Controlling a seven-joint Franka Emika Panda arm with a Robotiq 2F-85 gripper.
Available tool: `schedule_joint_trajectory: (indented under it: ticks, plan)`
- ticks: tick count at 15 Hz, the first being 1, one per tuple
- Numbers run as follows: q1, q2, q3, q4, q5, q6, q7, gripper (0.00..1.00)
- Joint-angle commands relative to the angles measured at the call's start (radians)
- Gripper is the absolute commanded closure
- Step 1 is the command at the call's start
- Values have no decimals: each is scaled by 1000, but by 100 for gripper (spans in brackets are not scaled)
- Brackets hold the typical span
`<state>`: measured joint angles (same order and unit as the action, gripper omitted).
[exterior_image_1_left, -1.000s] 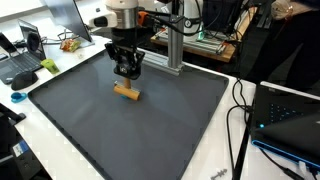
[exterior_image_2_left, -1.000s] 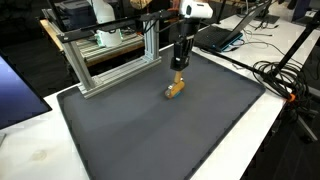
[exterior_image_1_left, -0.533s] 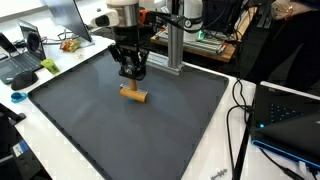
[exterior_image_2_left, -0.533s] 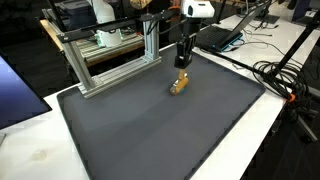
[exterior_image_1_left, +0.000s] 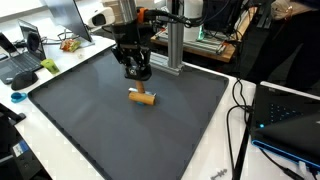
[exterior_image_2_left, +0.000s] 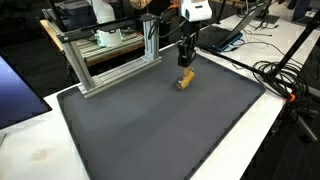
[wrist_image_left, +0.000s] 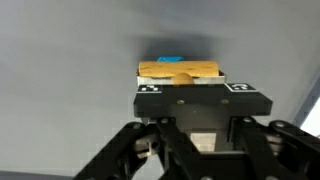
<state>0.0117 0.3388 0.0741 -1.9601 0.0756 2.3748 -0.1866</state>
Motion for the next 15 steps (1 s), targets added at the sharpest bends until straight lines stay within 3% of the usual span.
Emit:
schedule_joint_trajectory:
  ticks: [1, 3, 15]
  plan:
    - [-22, -10, 2, -18, 35, -5, -10, 78]
    - [-3, -12, -37, -31, -49, 5, 50, 78]
    - [17, -31, -109, -33, -237, 13, 209, 78]
